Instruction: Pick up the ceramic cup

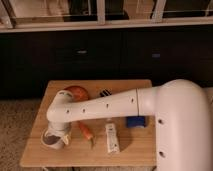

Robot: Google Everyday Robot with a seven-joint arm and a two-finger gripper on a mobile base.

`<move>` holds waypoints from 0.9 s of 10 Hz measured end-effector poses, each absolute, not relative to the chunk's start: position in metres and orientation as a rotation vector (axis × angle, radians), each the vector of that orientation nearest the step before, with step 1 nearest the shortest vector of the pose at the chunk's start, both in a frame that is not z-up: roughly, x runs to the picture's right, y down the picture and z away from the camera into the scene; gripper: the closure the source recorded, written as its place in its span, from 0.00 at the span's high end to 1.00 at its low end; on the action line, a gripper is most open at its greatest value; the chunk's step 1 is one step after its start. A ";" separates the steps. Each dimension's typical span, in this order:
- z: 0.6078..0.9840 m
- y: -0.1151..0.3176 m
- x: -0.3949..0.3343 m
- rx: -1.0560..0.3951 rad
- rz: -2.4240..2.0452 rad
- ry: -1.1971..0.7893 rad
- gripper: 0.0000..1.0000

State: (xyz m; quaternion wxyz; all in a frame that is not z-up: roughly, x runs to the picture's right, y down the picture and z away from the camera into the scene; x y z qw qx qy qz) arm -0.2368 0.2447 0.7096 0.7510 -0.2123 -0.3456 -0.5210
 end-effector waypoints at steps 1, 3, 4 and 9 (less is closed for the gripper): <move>0.711 0.245 -0.235 -0.464 -1.136 -0.754 0.50; 0.714 0.244 -0.236 -0.465 -1.135 -0.756 0.56; 0.714 0.242 -0.237 -0.466 -1.137 -0.758 0.57; 0.711 0.231 -0.237 -0.472 -1.143 -0.768 0.17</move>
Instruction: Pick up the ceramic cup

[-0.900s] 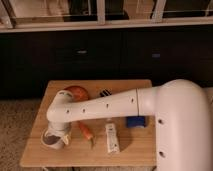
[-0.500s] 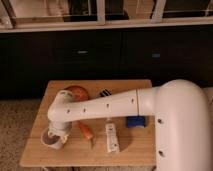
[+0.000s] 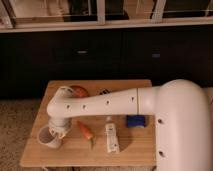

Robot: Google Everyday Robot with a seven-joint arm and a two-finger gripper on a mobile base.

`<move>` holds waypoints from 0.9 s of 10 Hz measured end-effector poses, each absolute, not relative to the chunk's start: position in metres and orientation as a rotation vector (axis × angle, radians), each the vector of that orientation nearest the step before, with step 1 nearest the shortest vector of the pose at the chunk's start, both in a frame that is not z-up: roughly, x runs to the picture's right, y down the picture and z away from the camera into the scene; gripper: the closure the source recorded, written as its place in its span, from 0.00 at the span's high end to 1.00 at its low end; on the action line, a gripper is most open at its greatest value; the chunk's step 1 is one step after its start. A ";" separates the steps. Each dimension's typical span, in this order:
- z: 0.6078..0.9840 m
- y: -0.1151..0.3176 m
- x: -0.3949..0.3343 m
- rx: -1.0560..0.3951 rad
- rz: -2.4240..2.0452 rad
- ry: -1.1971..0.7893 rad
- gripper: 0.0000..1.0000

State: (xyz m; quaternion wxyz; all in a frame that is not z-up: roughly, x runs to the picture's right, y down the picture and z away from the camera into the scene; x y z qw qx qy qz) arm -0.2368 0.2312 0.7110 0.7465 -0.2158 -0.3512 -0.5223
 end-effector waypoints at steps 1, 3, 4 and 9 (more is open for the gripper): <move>0.709 0.221 -0.237 -0.477 -1.151 -0.782 0.11; 0.705 0.213 -0.234 -0.480 -1.154 -0.784 0.11; 0.705 0.212 -0.233 -0.480 -1.154 -0.786 0.11; 0.698 0.187 -0.231 -0.479 -1.157 -0.792 0.11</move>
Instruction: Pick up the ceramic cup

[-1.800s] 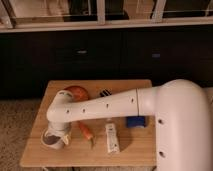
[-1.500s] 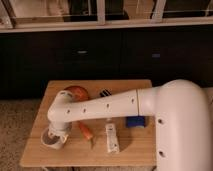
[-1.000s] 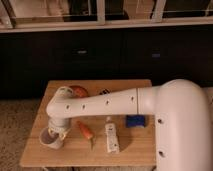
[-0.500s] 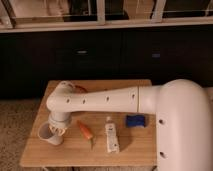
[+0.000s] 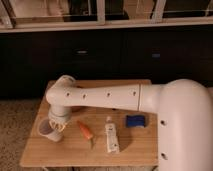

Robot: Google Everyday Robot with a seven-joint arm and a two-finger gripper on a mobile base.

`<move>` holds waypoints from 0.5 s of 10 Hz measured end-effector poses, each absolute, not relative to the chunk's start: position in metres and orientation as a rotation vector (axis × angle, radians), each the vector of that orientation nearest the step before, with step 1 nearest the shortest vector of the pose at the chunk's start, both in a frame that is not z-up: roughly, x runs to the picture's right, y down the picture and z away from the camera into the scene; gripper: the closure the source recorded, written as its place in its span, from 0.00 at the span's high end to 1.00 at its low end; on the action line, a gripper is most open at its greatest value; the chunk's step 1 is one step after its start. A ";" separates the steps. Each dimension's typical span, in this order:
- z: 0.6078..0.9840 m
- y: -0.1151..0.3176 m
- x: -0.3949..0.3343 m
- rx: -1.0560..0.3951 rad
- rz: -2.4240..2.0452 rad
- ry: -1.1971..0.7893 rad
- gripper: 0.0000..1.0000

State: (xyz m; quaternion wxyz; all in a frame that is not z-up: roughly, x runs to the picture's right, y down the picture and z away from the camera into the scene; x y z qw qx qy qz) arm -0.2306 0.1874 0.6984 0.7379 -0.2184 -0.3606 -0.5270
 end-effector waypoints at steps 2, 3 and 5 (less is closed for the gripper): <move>0.697 0.178 -0.230 -0.474 -1.155 -0.789 0.11; 0.696 0.174 -0.229 -0.471 -1.155 -0.787 0.11; 0.696 0.165 -0.227 -0.466 -1.153 -0.785 0.11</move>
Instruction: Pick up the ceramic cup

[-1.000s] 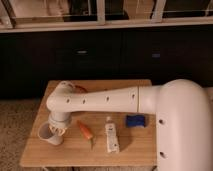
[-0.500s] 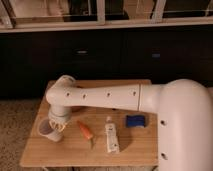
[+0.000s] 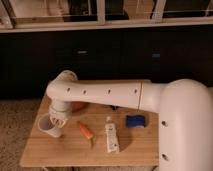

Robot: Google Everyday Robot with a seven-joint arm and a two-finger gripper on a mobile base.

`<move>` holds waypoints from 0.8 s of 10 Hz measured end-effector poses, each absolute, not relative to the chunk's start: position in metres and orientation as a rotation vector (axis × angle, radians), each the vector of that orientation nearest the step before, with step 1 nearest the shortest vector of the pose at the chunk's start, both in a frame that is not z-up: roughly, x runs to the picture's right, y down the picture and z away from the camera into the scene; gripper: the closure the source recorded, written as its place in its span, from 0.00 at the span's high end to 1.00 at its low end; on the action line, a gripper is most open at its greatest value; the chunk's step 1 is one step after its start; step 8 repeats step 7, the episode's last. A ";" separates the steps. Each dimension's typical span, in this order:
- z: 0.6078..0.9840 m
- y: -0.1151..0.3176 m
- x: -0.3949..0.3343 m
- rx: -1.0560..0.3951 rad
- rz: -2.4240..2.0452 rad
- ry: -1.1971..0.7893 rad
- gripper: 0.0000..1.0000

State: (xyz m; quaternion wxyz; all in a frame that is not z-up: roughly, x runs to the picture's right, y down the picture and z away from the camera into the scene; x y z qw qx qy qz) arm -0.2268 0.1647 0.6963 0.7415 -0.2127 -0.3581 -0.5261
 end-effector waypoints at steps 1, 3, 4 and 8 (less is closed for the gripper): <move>0.696 0.161 -0.226 -0.463 -1.151 -0.783 0.11; 0.692 0.154 -0.225 -0.457 -1.140 -0.774 0.11; 0.690 0.152 -0.224 -0.456 -1.138 -0.773 0.11; 0.687 0.142 -0.224 -0.450 -1.133 -0.768 0.11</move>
